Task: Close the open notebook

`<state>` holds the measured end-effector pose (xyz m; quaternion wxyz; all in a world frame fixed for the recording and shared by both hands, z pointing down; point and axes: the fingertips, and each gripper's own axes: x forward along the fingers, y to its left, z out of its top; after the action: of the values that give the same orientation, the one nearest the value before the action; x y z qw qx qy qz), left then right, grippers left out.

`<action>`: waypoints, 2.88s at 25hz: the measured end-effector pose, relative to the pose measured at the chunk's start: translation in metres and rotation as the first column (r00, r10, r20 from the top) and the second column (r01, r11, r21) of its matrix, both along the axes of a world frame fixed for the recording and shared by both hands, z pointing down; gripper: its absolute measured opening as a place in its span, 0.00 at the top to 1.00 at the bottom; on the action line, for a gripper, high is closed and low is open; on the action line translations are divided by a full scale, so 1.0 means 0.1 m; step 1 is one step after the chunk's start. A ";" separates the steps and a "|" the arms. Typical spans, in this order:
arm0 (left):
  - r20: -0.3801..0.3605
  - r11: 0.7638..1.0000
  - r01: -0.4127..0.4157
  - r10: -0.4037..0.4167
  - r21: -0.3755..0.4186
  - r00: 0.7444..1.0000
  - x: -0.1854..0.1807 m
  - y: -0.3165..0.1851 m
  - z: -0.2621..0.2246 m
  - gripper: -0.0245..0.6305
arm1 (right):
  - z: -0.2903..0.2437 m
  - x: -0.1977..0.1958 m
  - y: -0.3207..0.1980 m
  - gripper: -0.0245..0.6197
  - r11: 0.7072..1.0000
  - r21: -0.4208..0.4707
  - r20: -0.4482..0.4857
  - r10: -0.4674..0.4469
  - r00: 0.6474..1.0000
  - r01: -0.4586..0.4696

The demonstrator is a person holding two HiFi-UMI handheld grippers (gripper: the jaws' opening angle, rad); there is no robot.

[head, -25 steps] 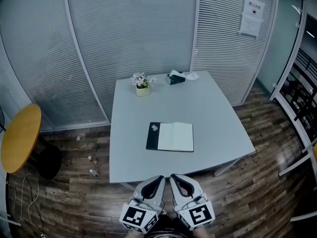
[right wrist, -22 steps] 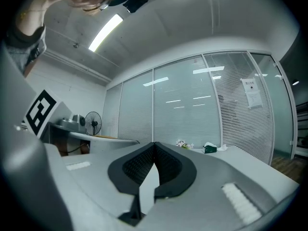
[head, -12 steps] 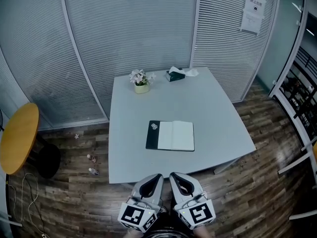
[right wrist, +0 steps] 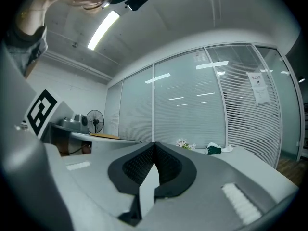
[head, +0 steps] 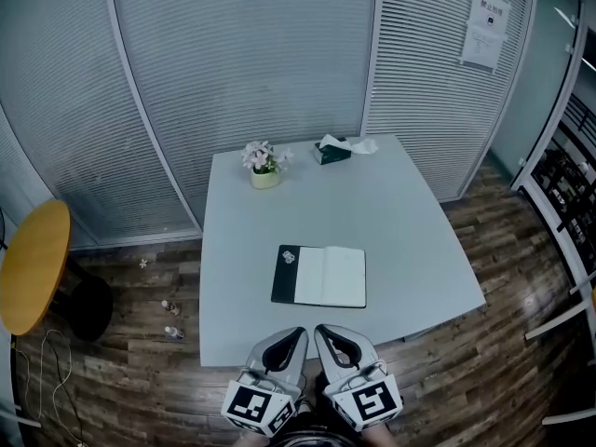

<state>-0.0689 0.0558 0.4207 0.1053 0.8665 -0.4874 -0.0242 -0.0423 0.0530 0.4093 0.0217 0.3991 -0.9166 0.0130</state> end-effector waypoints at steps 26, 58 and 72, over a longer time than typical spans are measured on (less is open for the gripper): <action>-0.029 0.992 0.126 -0.126 0.004 0.992 0.26 -1.62 -0.18 0.96 | -0.20 0.23 -1.62 0.96 0.991 0.017 0.012 -0.136 0.991 0.136; -0.009 0.988 0.151 -0.151 -0.032 0.988 -0.34 -2.10 0.01 0.96 | 0.05 -0.13 -2.09 0.96 0.993 -0.035 0.003 -0.114 0.993 0.114; 0.008 0.987 0.086 -0.086 -0.132 0.996 -0.59 -2.10 0.55 0.96 | 0.25 -0.25 -2.08 0.96 0.995 -0.096 -0.032 -0.010 0.999 0.007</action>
<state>-0.1284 -0.1541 0.4761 0.1610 0.8357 -0.5250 0.0044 -0.0675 -0.1547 0.4344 0.0558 0.3939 -0.9161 0.0504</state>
